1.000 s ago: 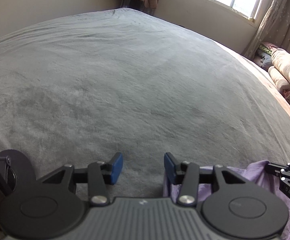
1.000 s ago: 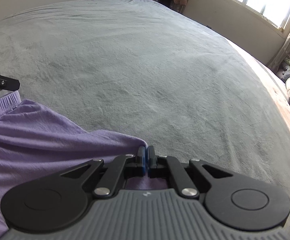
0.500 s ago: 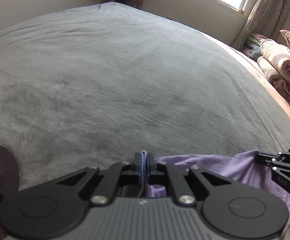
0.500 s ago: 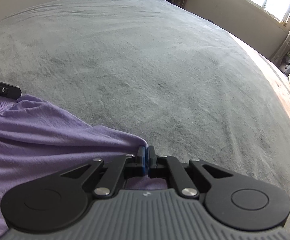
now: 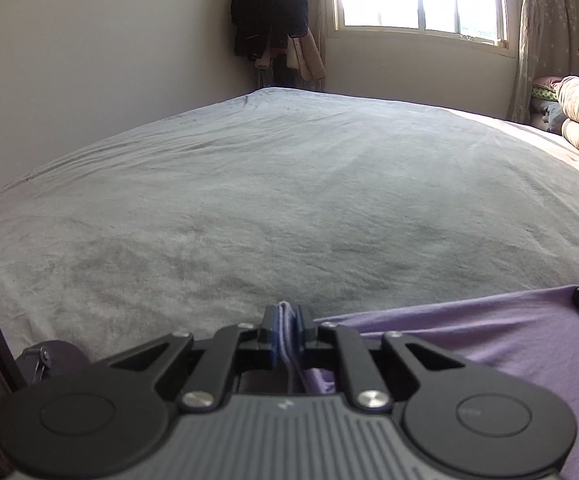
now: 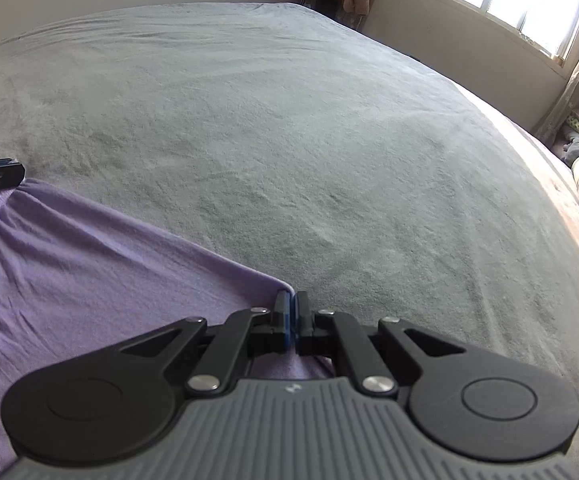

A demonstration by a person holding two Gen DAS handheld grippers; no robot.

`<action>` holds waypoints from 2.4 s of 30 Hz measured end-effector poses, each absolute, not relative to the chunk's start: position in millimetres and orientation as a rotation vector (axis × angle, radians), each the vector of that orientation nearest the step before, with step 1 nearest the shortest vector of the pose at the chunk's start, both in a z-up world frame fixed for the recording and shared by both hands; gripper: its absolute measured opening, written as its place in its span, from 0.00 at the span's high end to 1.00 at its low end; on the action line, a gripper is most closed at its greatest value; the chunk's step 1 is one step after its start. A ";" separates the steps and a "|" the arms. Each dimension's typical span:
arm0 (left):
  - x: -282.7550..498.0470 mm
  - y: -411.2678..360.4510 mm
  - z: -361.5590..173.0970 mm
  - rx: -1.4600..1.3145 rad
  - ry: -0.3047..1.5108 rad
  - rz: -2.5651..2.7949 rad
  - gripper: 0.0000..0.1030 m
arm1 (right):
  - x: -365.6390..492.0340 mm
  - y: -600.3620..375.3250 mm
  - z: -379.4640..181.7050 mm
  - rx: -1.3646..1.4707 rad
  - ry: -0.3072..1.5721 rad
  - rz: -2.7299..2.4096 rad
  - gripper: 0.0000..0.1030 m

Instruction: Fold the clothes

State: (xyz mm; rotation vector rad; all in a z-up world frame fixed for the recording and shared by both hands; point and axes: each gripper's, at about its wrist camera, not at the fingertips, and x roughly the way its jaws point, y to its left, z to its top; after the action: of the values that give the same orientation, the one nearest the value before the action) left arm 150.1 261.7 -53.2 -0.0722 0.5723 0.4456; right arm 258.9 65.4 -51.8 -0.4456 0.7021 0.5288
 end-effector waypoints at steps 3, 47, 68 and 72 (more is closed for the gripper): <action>146.7 267.1 -48.4 -0.126 0.567 0.413 0.62 | 258.8 48.8 -37.5 -0.375 0.744 0.531 0.76; 141.5 -77.8 -43.3 0.124 0.697 -0.550 0.26 | 184.6 -325.7 -19.6 0.021 0.828 0.182 1.00; 138.7 -153.0 -42.5 0.276 0.686 -0.699 0.31 | 207.6 -404.0 -29.1 0.269 0.879 0.114 0.70; 137.0 -145.2 -44.1 0.280 0.666 -0.684 0.35 | 190.2 -405.3 -35.2 0.378 0.939 0.195 0.69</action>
State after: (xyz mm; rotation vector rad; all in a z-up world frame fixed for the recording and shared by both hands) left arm 137.0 -145.2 -44.1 0.2800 0.6662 -0.6842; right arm 190.2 -405.3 -35.2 0.3776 0.9385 0.1945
